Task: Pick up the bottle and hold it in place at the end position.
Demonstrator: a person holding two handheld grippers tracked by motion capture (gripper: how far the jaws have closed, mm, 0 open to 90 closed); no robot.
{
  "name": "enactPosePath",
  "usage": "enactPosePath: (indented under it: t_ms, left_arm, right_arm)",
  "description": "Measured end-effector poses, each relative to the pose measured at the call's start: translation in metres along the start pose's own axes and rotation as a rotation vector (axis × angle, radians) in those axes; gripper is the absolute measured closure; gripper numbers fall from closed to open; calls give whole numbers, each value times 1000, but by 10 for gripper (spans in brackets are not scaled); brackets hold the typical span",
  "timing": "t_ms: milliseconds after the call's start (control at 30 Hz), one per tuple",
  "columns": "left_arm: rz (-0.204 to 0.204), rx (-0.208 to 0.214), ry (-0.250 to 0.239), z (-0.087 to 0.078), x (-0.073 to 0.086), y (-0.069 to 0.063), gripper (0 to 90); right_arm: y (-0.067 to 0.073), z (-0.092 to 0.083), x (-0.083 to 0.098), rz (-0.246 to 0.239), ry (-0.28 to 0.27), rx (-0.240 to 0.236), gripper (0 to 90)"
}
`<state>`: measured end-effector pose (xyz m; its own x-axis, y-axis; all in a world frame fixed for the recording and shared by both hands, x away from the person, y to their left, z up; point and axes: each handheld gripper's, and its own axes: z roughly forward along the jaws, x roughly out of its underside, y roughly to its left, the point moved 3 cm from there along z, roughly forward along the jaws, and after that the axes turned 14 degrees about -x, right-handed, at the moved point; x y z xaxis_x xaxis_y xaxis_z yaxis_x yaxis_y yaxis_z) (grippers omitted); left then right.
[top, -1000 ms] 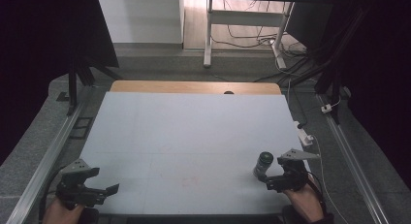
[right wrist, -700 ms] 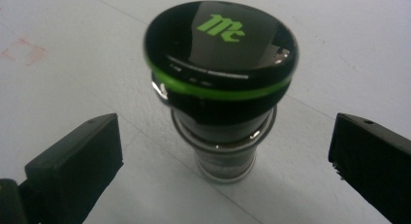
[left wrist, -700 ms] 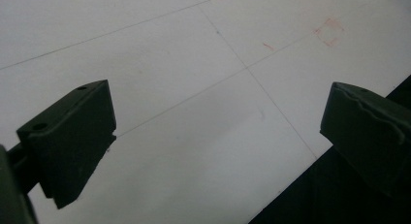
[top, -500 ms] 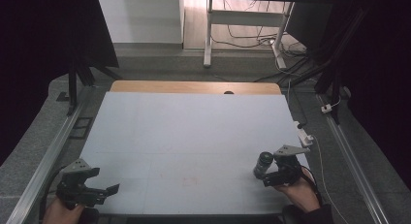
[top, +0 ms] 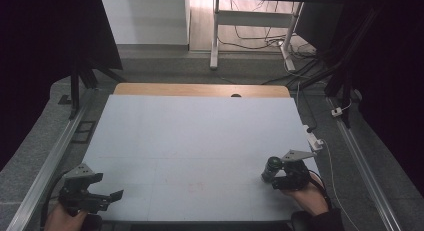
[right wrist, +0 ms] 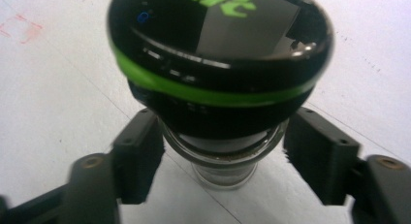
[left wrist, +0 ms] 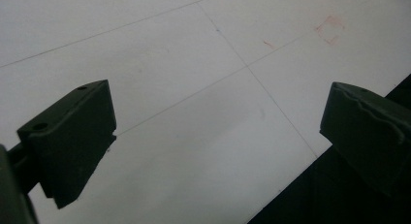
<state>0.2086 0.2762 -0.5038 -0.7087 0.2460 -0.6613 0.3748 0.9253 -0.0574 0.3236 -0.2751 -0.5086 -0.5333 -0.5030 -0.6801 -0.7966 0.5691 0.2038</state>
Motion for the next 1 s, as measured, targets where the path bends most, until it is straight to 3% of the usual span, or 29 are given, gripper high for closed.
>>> enactPosePath:
  t_ms: [167, 200, 367, 433, 700, 1000]
  left_arm:
    - [2, 0, 4, 0, 0, 0, 7]
    - [2, -1, 5, 0, 0, 0, 7]
    - [2, -1, 7, 0, 0, 0, 8]
    - [2, -1, 8, 1, 0, 0, 8]
    - [1, -3, 9, 1, 0, 0, 10]
    - [0, -4, 8, 1, 0, 0, 9]
  right_arm:
    - [-1, 1, 0, -14, 10, -11, 425]
    - [0, 1, 0, -26, 12, -12, 484]
    - [1, 0, 0, -53, 12, 0, 510]
    - [3, 1, 0, -85, 19, 21, 519]
    - [6, 1, -3, -88, 31, 32, 522]
    - [7, -10, -17, -36, -55, 34, 523]
